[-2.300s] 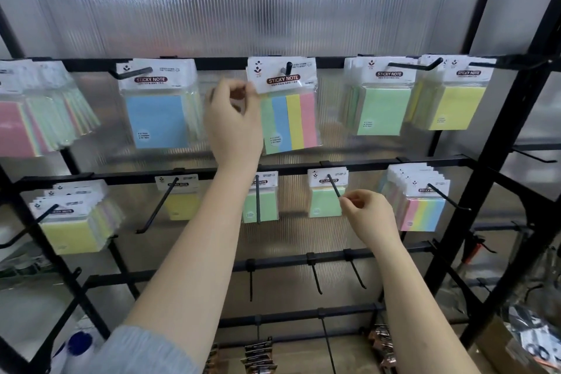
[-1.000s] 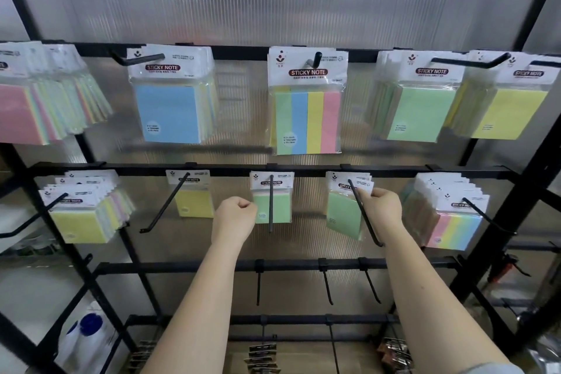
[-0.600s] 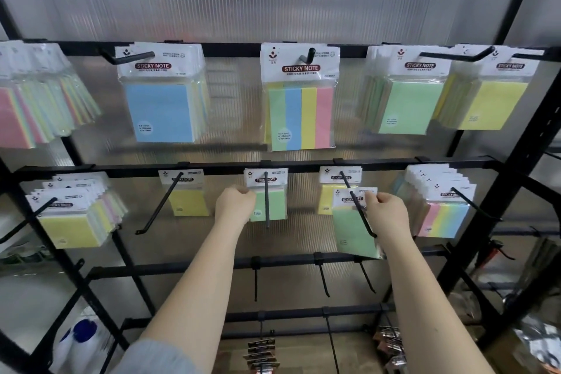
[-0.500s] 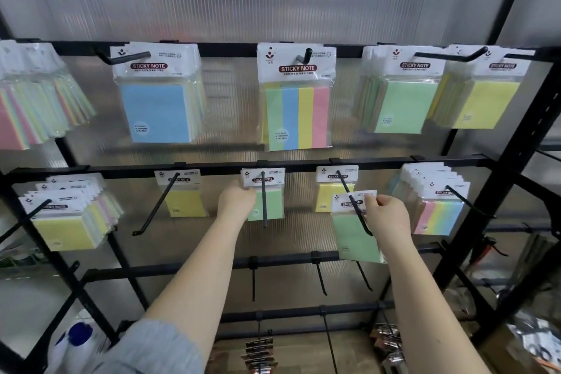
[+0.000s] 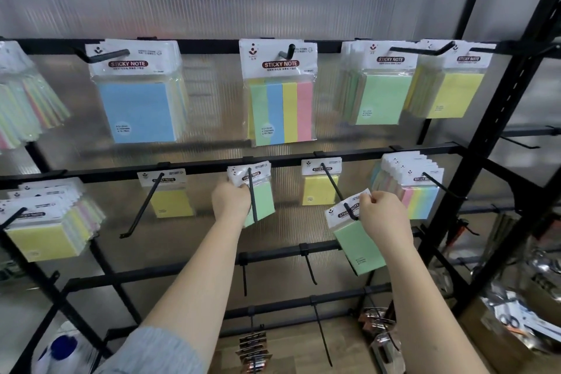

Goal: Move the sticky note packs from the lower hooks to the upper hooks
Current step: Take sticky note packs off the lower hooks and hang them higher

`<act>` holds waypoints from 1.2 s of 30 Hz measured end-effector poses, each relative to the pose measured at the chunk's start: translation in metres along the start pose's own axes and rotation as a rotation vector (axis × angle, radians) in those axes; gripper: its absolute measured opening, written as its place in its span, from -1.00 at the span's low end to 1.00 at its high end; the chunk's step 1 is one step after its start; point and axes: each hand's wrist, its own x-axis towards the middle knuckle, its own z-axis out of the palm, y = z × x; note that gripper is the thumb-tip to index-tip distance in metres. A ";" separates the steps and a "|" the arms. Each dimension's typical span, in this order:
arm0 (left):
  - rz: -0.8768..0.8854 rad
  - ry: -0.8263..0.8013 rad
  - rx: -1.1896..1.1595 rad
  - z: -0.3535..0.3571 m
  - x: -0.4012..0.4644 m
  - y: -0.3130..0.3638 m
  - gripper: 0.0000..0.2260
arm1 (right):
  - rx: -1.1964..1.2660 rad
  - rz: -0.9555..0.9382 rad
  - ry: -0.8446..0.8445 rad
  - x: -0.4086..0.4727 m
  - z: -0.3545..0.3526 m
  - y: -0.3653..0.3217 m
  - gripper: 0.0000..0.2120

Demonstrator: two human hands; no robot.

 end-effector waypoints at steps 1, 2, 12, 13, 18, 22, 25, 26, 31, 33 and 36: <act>-0.014 -0.019 -0.018 0.001 0.001 -0.001 -0.85 | -0.020 0.001 -0.005 -0.002 -0.002 -0.001 -0.59; -0.021 -0.055 -0.039 0.001 0.001 -0.001 -0.86 | -0.038 0.002 -0.013 -0.005 -0.005 -0.002 -0.58; 0.049 -0.156 -0.068 -0.017 -0.029 0.001 -0.75 | -0.027 0.008 0.002 -0.039 -0.027 0.001 -0.60; 0.060 -0.150 -0.054 -0.021 -0.036 0.002 -0.73 | -0.001 -0.001 0.017 -0.044 -0.029 0.000 -0.59; 0.134 -0.144 0.006 -0.042 -0.077 0.007 -0.73 | 0.241 -0.032 0.107 -0.064 -0.037 0.001 -0.56; 0.209 -0.195 0.206 -0.063 -0.101 0.014 -0.79 | 0.349 -0.016 0.206 -0.078 -0.041 0.001 -0.56; 0.246 -0.252 0.376 -0.077 -0.111 0.021 -0.77 | 0.375 -0.016 0.278 -0.083 -0.049 -0.002 -0.56; 0.252 -0.262 0.418 -0.080 -0.115 0.024 -0.76 | 0.379 -0.024 0.297 -0.083 -0.052 -0.003 -0.56; 0.301 -0.229 0.414 -0.086 -0.129 0.041 -0.75 | 0.415 -0.099 0.387 -0.070 -0.063 -0.007 -0.56; 0.311 -0.202 0.375 -0.082 -0.130 0.049 -0.76 | 0.448 -0.131 0.423 -0.058 -0.067 -0.007 -0.55; 0.312 -0.159 0.358 -0.067 -0.130 0.056 -0.70 | 0.535 -0.205 0.421 -0.038 -0.077 -0.009 -0.53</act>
